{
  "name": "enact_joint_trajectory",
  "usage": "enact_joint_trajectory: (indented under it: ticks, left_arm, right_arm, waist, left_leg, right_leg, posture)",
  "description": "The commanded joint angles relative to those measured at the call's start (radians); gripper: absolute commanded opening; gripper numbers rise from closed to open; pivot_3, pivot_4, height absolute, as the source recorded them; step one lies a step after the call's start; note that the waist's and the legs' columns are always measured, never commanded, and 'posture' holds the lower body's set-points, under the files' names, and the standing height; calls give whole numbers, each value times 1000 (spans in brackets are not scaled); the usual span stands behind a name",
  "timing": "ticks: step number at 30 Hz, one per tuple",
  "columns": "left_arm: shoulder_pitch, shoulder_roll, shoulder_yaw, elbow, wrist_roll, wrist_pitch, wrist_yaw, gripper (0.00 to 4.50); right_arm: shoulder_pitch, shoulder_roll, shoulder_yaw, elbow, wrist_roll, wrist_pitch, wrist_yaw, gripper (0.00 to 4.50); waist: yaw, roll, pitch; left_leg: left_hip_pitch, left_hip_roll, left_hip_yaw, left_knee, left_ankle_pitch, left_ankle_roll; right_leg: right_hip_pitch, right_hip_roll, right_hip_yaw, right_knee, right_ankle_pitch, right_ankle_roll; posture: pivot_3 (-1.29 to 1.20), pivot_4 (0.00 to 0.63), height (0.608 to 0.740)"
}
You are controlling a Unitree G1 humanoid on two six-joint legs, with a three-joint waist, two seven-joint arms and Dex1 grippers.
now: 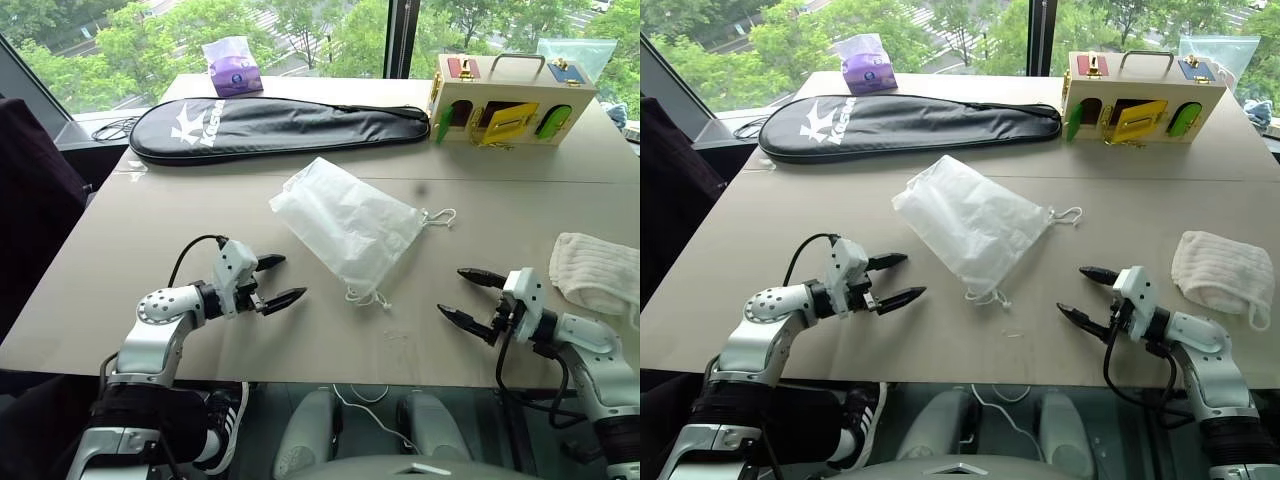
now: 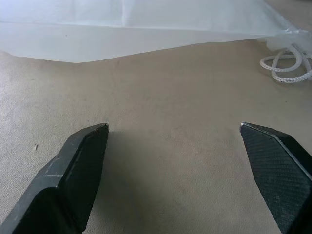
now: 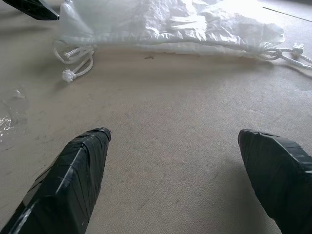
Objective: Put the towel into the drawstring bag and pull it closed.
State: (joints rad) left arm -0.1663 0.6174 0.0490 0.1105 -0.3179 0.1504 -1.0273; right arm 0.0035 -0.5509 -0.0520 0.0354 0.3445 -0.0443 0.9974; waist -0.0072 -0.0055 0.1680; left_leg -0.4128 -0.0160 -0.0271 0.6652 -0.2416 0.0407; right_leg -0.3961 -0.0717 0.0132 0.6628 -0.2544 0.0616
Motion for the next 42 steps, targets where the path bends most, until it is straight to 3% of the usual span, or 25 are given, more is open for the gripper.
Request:
enact_joint_trajectory:
  ticks: [1,13,20,24,27,33,42]
  left_arm:
    - [-8,-5,-1,26,3,-12,-1,4440]
    - [-4,-21,22,2,-31,-38,-5,4440]
    - [47,-3,-18,-224,-104,63,-47,4440]
    - [16,-71,-110,-411,-140,192,36,4440]
    - [-59,-175,-204,-458,-81,264,164,4440]
    - [-135,-351,-381,-450,88,239,347,4440]
    - [-130,-367,-520,-438,362,249,533,4440]
  right_arm:
    - [-3,-1,-21,-41,21,-9,-4,4489]
    - [-1,14,-14,-75,49,17,-12,4489]
    - [30,28,-14,-116,48,31,-29,4489]
    - [78,27,-34,-160,53,40,-51,4489]
    - [113,24,-47,-199,60,47,-74,4489]
    - [200,25,-93,-313,96,81,-134,4489]
    - [363,19,-161,-482,146,142,-191,4489]
  waist:
    - [0,0,0]
    - [2,0,0]
    - [3,0,0]
    - [9,0,0]
    - [23,0,0]
    - [19,0,0]
    - [22,0,0]
  left_leg:
    - [0,0,0,0,0,0]
    - [0,0,0,0,0,0]
    - [-1,0,0,0,0,0]
    - [-1,0,-1,0,0,0]
    - [-2,0,-1,1,0,0]
    - [-1,0,0,2,0,0]
    - [-1,1,0,1,0,0]
  right_leg:
    - [0,0,0,0,0,0]
    - [0,0,0,0,0,0]
    - [0,0,0,-1,0,0]
    - [0,-1,0,-1,0,0]
    - [0,-1,0,-1,0,0]
    - [1,4,1,-1,0,0]
    - [1,7,0,-1,0,0]
  posture:
    - [0,150,740]
    - [0,150,740]
    - [0,150,740]
    - [0,150,740]
    - [0,150,740]
    - [0,150,740]
    - [0,150,740]
